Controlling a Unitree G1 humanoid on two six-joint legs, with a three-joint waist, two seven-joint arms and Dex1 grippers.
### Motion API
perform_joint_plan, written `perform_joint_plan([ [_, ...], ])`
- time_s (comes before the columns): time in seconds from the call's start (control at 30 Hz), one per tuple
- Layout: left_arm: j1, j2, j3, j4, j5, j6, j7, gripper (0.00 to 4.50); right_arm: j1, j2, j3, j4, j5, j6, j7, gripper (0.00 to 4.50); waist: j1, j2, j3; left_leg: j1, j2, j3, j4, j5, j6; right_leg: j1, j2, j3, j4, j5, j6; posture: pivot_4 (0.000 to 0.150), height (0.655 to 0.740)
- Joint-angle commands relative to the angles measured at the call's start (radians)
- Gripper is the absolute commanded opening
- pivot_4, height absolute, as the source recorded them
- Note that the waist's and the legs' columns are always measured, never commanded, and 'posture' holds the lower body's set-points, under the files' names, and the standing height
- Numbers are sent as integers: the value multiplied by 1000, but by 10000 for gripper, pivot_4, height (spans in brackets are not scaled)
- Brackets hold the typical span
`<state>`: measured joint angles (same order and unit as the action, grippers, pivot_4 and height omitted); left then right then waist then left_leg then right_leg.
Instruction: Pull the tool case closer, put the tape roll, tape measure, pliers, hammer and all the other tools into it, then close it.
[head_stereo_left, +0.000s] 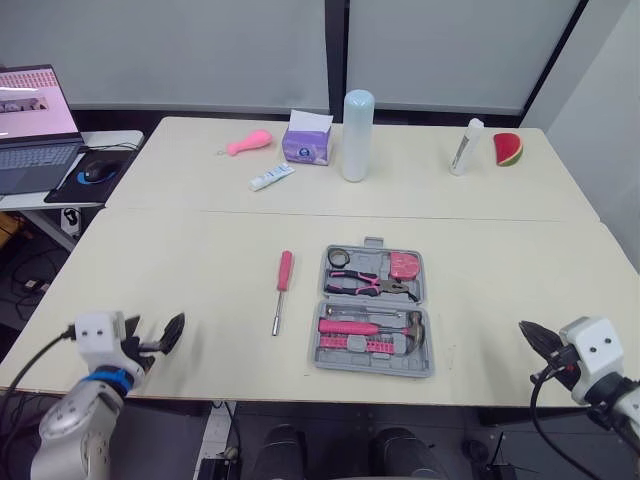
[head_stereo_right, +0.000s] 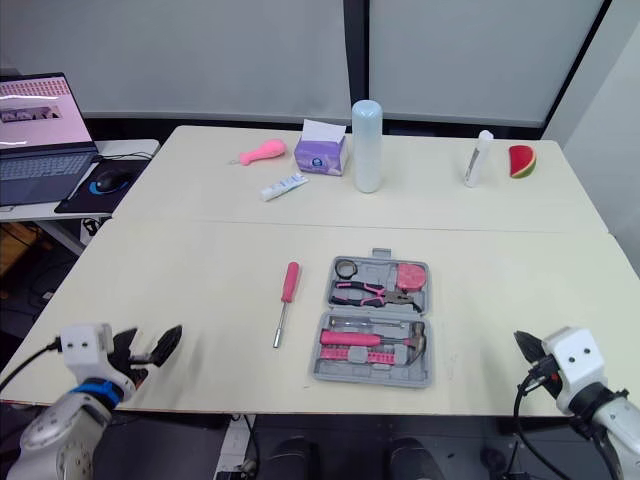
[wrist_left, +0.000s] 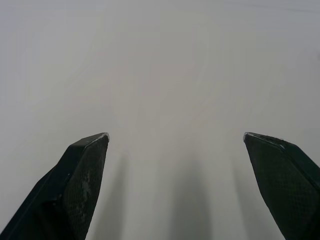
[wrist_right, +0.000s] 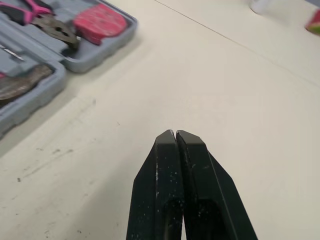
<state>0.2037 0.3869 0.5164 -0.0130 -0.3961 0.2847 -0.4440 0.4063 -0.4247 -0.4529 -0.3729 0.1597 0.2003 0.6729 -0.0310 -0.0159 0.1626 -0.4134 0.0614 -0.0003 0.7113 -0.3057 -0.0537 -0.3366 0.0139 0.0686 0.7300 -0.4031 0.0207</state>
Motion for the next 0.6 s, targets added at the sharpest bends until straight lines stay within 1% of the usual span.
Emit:
perform_joint_plan([
  [0.03, 49, -31, 23, -95, -13, -15, 44, 45000, 7, 31, -49, 29, 43, -53, -52, 2406, 1, -1, -1, 0, 0, 0, 0, 0, 0, 0, 0, 0, 0, 0, 0, 1500, 7002],
  [0.07, 62, -38, 17, -105, -12, -16, 46, 45000, 10, 30, -52, 41, 51, -61, -53, 4650, 1, -1, -1, 0, 0, 0, 0, 0, 0, 1, 0, 0, 0, 0, 0, 1500, 7002],
  [0.13, 76, -48, 9, -119, -12, -12, 53, 45000, 17, 21, -55, 59, 64, -70, -46, 7672, 1, -1, -1, 1, -1, 1, 0, 0, 0, 1, 0, 1, -1, 0, 0, 1500, 7002],
  [0.33, 74, -54, -1, -138, -20, 4, 59, 45000, 22, -7, -51, 77, 88, -77, -44, 19936, 1, 0, -2, 1, -1, 1, 0, 0, 0, 1, 0, 1, -1, 0, 0, 1500, 7002],
  [0.5, 67, -51, -6, -140, -24, 12, 64, 45000, 18, -23, -43, 74, 100, -68, -46, 32100, 1, 0, -2, 1, -1, 1, 0, 0, 0, 1, 0, 1, -1, 0, 0, 1500, 7002],
  [0.6, 67, -50, -10, -141, -26, 12, 64, 45000, 23, -31, -36, 72, 102, -67, -43, 41556, 1, 0, -2, 1, -1, 1, 0, 0, 0, 1, 0, 1, -1, 0, 0, 1500, 7002],
])
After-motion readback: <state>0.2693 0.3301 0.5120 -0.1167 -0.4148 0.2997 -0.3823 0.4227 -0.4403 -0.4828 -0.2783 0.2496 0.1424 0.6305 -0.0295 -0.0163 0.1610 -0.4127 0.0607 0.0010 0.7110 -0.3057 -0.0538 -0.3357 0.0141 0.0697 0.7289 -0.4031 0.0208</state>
